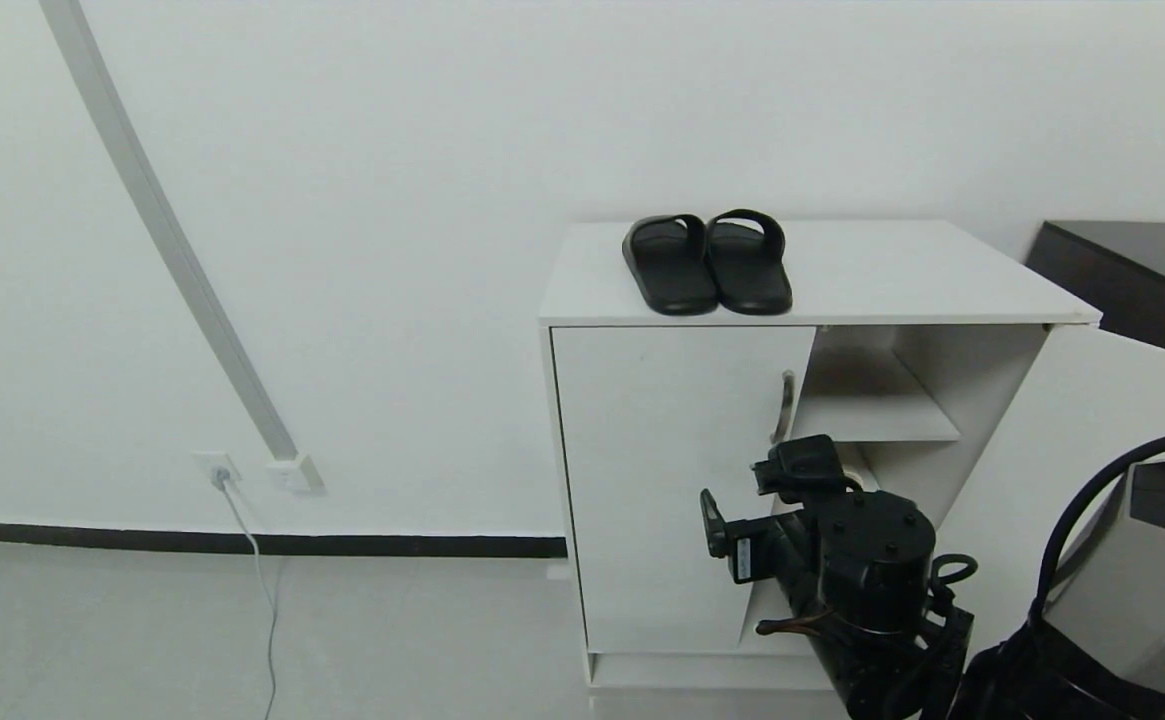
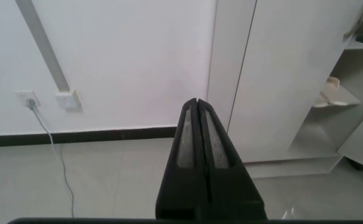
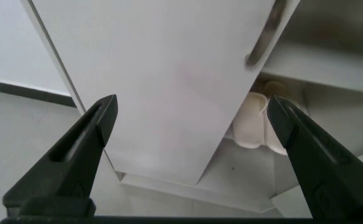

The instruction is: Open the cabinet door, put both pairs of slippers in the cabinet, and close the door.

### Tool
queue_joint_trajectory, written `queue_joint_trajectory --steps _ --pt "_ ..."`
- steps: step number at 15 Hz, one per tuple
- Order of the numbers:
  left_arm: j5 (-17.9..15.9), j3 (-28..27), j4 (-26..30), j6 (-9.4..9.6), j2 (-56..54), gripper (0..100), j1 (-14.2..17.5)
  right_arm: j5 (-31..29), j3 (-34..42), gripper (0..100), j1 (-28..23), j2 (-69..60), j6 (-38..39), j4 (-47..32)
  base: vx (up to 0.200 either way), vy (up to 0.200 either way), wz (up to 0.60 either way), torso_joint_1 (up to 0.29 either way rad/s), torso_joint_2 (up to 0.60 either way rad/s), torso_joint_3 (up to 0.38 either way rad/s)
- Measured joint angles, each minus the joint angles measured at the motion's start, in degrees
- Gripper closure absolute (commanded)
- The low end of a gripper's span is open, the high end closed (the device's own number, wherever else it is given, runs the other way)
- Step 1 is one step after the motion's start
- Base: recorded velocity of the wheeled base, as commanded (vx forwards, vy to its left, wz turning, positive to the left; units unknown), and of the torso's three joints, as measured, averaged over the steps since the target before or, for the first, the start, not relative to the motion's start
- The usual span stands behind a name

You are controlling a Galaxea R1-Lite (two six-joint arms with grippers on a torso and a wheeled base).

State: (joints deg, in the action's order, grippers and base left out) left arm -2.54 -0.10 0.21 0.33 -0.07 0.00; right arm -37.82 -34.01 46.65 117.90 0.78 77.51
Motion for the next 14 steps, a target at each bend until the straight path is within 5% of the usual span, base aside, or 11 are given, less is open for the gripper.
queue_joint_trajectory --steps 14 --pt "-0.02 0.00 -0.02 0.13 0.00 100 0.00 0.18 -0.30 0 -1.43 0.27 0.01 -0.16 0.000 0.000 0.00 0.234 -0.55 -0.321"
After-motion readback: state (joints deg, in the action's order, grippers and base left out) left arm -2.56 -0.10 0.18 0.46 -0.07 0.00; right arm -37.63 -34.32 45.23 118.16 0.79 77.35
